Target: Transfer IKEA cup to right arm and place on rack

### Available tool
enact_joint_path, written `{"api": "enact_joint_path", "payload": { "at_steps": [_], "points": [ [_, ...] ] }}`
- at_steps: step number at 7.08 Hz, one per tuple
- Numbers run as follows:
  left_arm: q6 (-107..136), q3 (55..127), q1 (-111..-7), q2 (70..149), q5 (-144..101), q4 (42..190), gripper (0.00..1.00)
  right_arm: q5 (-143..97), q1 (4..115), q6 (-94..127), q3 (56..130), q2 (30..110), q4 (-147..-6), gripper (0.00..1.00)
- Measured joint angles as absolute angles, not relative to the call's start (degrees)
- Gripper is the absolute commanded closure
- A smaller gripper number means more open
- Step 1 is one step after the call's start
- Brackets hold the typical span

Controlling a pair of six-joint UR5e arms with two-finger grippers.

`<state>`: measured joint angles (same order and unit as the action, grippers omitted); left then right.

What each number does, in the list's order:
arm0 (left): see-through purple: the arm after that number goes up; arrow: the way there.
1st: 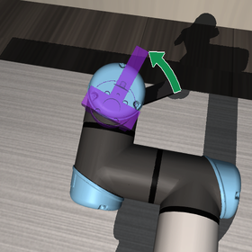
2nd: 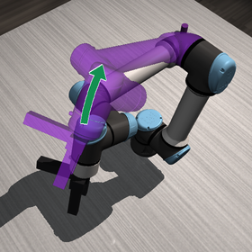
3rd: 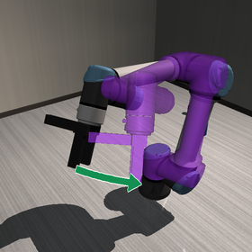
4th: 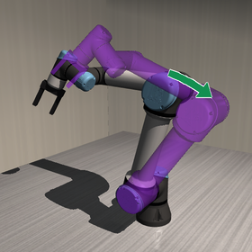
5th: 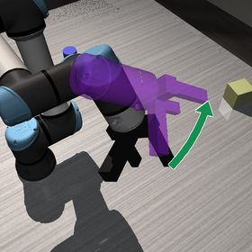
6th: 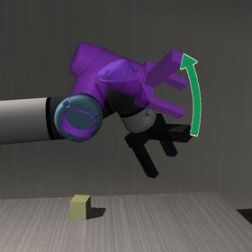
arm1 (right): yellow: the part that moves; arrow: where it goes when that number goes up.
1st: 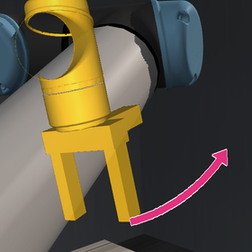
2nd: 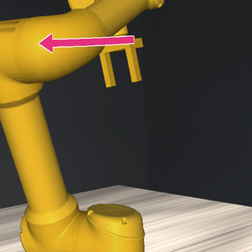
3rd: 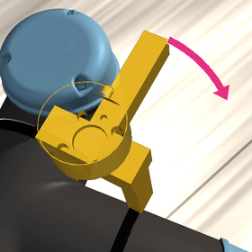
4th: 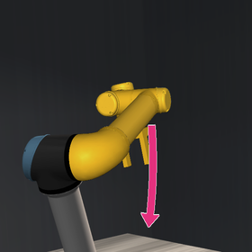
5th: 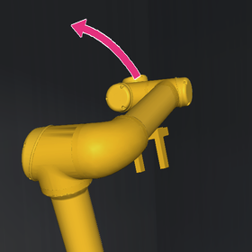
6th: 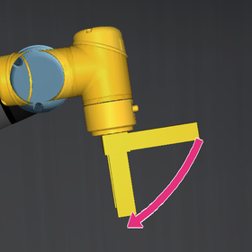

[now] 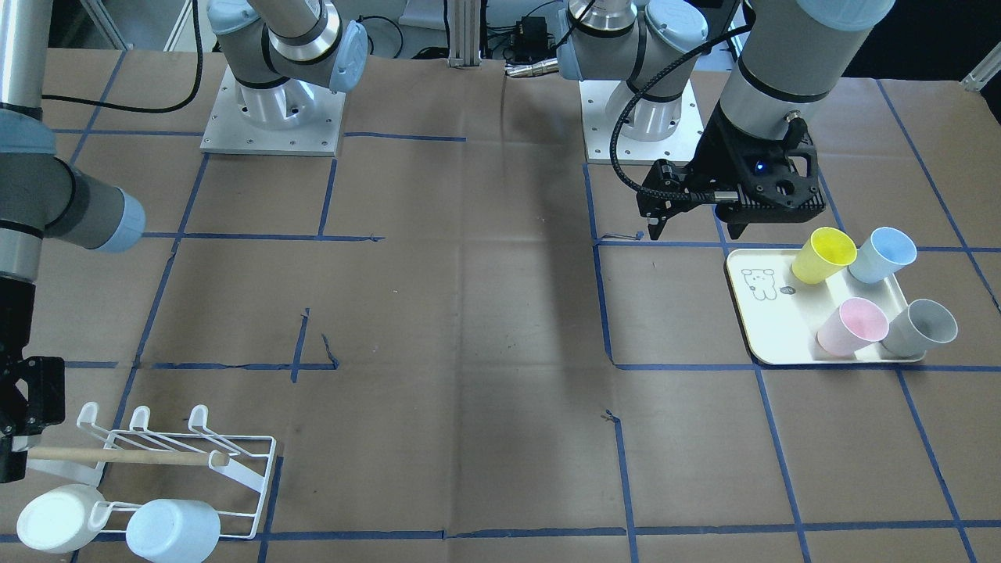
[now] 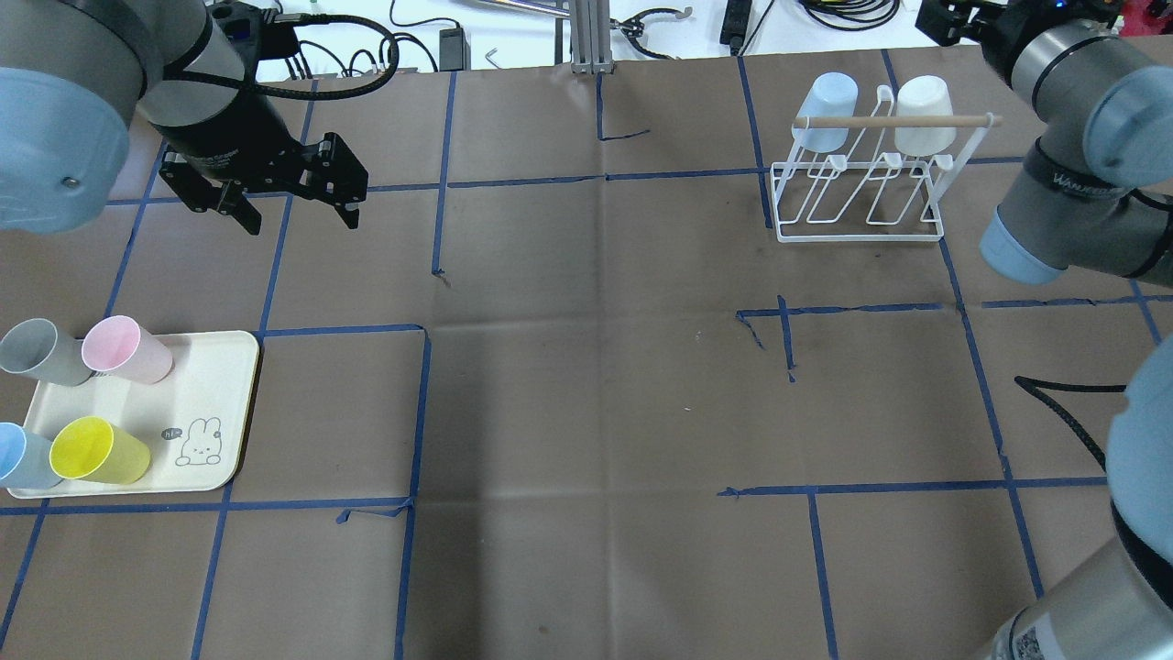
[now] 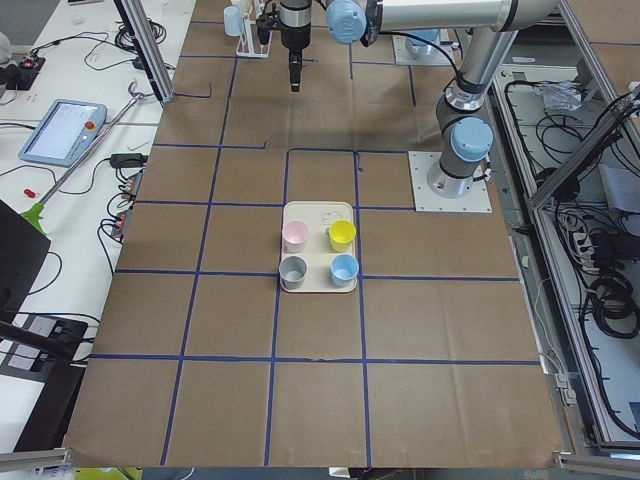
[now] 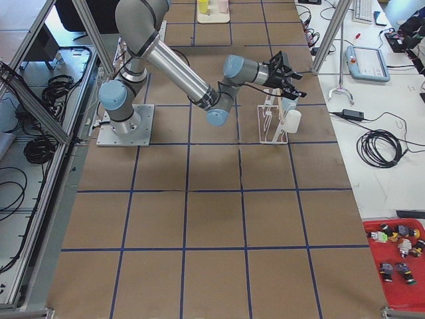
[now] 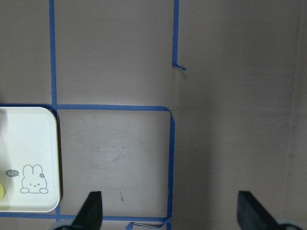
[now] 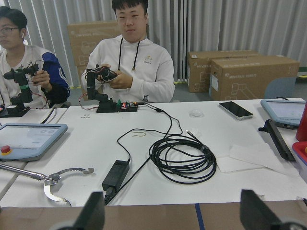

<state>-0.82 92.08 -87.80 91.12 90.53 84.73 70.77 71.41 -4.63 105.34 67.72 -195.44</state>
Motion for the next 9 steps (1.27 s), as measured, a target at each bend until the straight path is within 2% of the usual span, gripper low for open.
{"api": "enact_joint_path", "payload": {
  "at_steps": [5, 9],
  "points": [
    [-0.9, 92.1, -87.8, 91.1, 90.8, 84.6, 0.00, 73.7, 77.9, -4.9, 104.1, 80.0, -163.2, 0.00],
    [-0.8, 92.2, -87.7, 91.0, 90.4, 84.8, 0.00, 79.6, 83.7, -2.4, 98.7, 86.0, -133.2, 0.00]
  ]
}}
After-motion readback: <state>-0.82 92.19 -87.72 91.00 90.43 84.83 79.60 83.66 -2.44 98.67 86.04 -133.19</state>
